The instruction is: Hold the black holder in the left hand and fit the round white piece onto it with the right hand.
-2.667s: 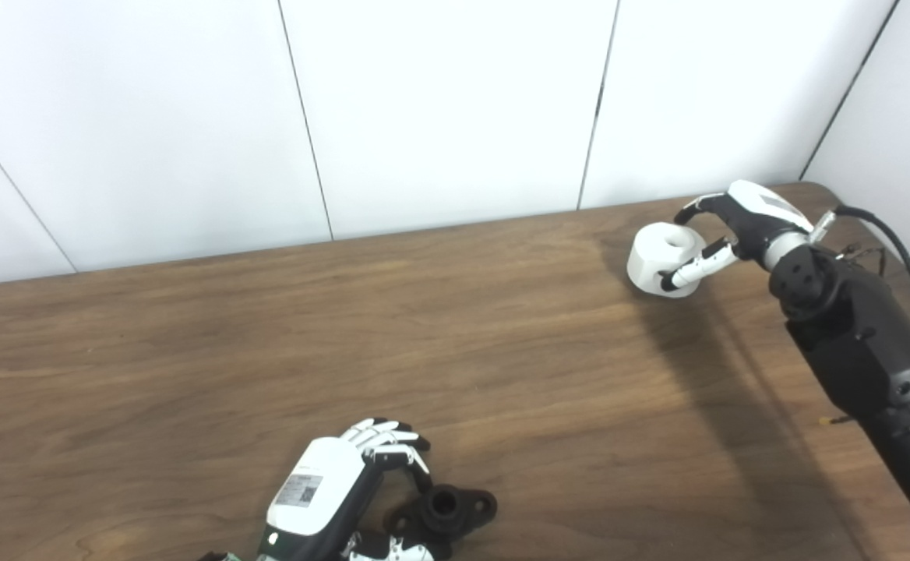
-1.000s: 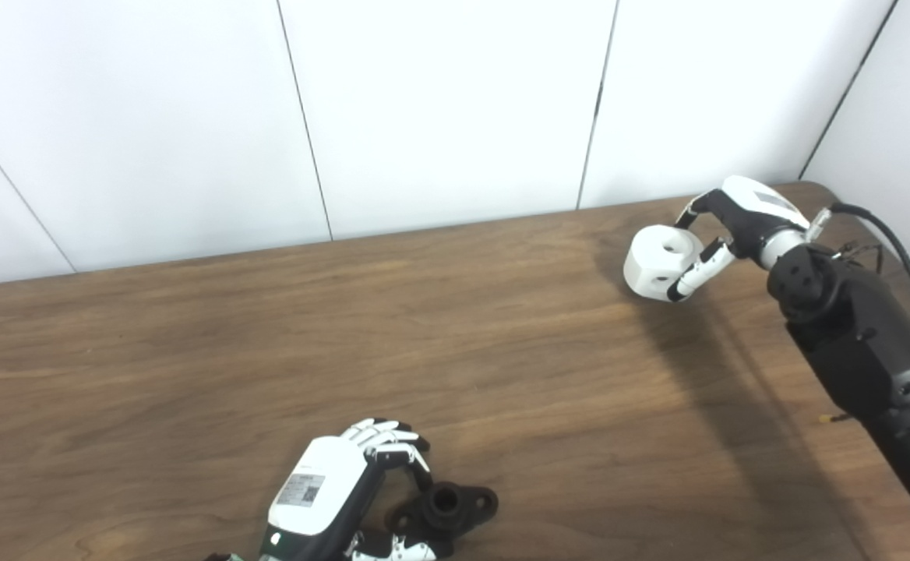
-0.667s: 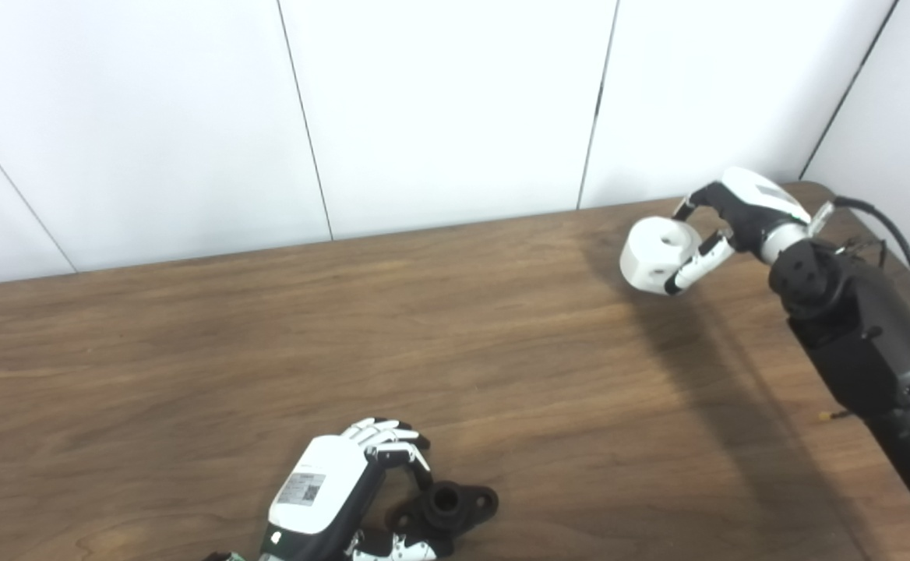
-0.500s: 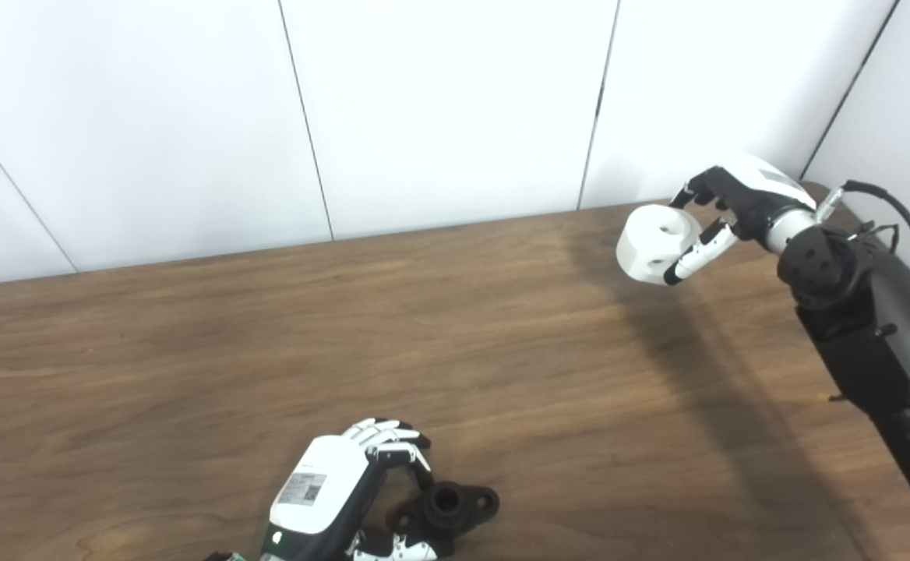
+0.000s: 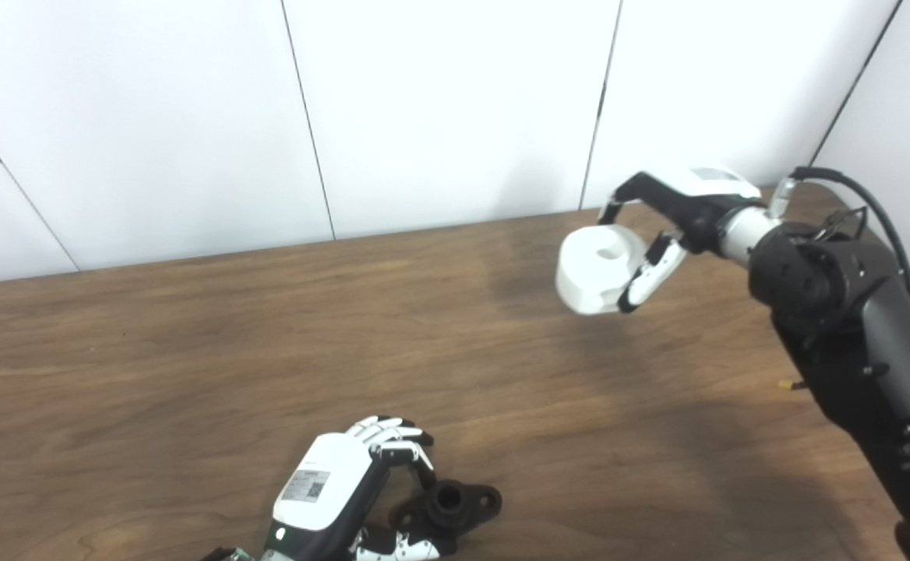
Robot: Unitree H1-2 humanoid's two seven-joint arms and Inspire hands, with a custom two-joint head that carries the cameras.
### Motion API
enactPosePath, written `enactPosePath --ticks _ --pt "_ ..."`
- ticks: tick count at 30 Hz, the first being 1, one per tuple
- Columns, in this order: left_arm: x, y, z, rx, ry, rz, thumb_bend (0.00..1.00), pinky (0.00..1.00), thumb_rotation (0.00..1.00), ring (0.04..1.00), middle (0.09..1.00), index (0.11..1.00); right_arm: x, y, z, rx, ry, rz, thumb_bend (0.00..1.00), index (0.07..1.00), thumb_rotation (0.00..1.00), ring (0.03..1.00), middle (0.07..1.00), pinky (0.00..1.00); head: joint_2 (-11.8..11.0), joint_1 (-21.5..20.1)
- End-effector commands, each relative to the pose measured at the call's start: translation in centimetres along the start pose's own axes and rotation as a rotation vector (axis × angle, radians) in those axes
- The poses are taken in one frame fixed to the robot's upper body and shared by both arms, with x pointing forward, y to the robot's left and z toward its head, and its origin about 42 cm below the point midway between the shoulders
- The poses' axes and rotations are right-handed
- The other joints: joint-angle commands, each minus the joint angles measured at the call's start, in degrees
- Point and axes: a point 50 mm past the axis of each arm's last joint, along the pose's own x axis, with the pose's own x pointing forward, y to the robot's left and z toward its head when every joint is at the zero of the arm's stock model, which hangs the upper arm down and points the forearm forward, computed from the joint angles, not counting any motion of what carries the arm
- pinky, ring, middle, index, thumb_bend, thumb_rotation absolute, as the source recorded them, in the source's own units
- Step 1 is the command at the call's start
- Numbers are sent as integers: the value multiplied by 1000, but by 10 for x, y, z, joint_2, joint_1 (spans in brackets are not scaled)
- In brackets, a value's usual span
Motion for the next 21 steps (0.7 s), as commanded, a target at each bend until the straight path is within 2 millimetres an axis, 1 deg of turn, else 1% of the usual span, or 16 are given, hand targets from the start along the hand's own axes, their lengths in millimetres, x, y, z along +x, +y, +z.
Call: enactPosePath --ticks 1,3,5,9,10,12,13,17,18,19,20,21 --pt "-12 -28 -14 -7 100 -176 520 868 49 842 769 486 -10 -22 17 -36 -50 -89 525 484 135 893 774 813 7 1" --pt "-12 -28 -14 -7 99 -174 521 867 50 842 769 486 -16 -18 26 -43 -81 -85 524 485 135 897 779 809 9 2" --pt "-11 -27 -13 -8 100 -174 521 866 50 841 767 486 -22 -12 33 -41 -112 -80 524 484 135 901 780 801 16 5" --pt "-10 -26 -12 -3 100 -177 521 869 50 846 768 487 -32 -2 45 -60 -152 -68 525 484 137 902 782 781 24 8" --pt "-10 -26 -12 -1 101 -178 521 869 50 846 768 487 -33 -1 48 -66 -160 -66 525 484 137 902 782 777 29 8" --pt "-9 -25 -12 1 104 -182 521 873 51 850 771 487 -37 4 53 -70 -178 -67 525 483 138 905 780 771 29 8" --pt "-9 -25 -12 0 103 -180 521 874 51 847 769 487 -40 5 56 -67 -187 -69 525 484 138 907 778 766 34 9" --pt "-8 -24 -12 -2 97 -172 521 868 51 842 764 486 -47 9 68 -43 -218 -69 525 484 136 920 785 783 48 12" --pt "-7 -24 -12 0 97 -173 521 866 51 842 765 486 -49 10 71 -36 -226 -67 525 484 136 923 786 790 48 12" --pt "-7 -24 -13 1 98 -175 521 866 51 843 766 486 -51 11 74 -28 -234 -65 525 483 135 925 787 793 52 13" --pt "-6 -23 -13 4 98 -177 521 868 52 845 769 487 -52 12 77 -25 -245 -65 525 483 134 927 787 799 62 11" --pt "-6 -22 -13 5 98 -179 521 866 52 846 771 487 -52 12 79 -23 -252 -64 525 483 133 927 787 803 62 11"
